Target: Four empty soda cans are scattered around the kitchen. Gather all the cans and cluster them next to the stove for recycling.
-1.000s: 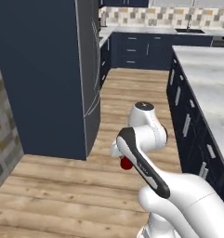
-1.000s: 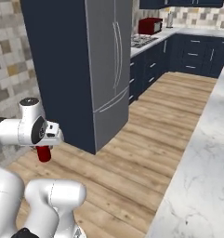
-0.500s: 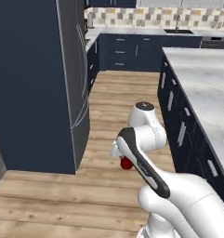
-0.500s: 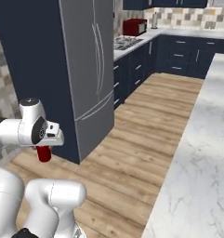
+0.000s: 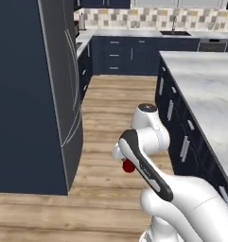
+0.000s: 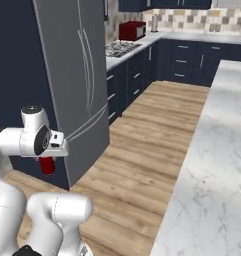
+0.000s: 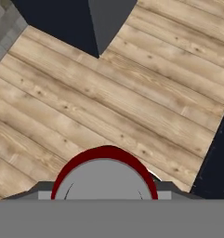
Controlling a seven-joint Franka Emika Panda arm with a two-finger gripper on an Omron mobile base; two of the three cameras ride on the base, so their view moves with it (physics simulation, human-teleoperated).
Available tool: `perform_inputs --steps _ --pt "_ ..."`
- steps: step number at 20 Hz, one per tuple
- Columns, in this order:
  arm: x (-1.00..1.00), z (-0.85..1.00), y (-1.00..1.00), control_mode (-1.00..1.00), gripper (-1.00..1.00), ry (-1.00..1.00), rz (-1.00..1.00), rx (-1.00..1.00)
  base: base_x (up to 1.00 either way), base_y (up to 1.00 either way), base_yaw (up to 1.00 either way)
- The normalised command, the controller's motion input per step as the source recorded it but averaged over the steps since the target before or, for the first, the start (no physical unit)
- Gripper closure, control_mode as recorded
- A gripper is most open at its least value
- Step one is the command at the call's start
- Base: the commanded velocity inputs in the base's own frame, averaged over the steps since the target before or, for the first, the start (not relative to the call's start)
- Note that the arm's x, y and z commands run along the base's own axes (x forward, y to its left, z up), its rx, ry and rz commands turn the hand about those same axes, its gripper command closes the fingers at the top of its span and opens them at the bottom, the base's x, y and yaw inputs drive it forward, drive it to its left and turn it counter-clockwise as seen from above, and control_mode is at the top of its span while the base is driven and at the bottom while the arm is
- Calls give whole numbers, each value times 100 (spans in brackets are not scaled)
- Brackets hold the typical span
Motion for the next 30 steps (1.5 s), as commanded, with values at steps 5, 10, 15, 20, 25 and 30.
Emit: perform_inputs --steps 5,10,15,20,25,30 --pt "0 0 0 100 100 0 0 0 71 0 -9" --pt "0 0 0 100 100 0 0 0 74 1 -5" --pt "0 0 0 100 100 0 0 0 75 3 -1" --pt "0 0 0 100 100 0 0 0 75 2 0" --pt "0 0 0 100 100 0 0 0 75 2 0" --pt "0 0 0 100 100 0 0 0 75 2 0"
